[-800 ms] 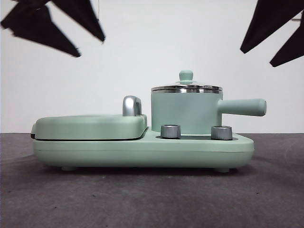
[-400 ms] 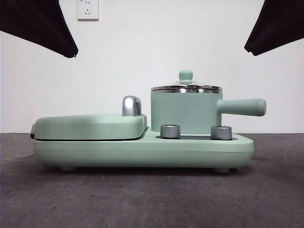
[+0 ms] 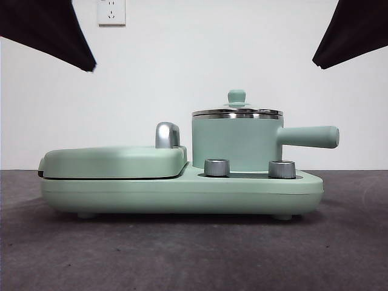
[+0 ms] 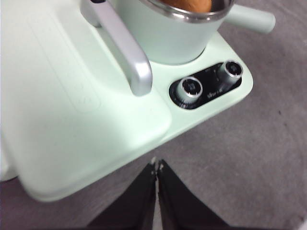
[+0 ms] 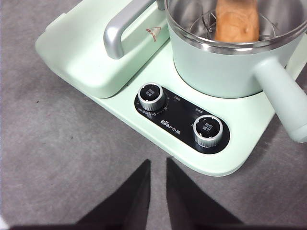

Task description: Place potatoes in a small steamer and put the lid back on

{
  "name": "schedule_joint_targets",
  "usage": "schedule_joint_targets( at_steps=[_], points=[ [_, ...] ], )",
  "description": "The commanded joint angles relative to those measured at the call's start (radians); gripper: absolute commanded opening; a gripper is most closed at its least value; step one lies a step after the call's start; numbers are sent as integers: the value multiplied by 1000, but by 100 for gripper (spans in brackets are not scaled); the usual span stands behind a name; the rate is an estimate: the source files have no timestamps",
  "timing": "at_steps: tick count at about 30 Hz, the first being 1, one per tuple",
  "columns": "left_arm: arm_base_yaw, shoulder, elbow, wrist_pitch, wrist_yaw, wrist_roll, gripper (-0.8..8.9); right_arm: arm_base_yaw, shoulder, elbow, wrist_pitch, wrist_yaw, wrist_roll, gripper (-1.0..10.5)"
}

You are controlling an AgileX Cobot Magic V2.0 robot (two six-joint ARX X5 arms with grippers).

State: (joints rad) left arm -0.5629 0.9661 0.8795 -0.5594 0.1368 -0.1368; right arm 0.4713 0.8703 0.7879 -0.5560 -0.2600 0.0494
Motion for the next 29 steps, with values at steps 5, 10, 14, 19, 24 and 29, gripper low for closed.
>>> schedule_joint_targets(
  at_steps=[5,10,14,19,24,29],
  points=[
    [209,-307,-267,286,-34,41,6,6,3,4,11,-2,-1,47],
    [383,-597,-494,385,-97,41,6,6,3,4,11,-2,-1,47],
    [462,-753,-641,411,-116,1,6,5,3,4,11,-2,-1,47],
    [492,-876,-790,452,-115,-22,6,5,3,4,11,-2,0,47],
    [495,-964,-866,473,-115,-22,6,5,3,4,11,-2,-1,47],
    [496,-947,-866,463,-115,-22,6,5,3,4,19,-2,-1,47]
  ],
)
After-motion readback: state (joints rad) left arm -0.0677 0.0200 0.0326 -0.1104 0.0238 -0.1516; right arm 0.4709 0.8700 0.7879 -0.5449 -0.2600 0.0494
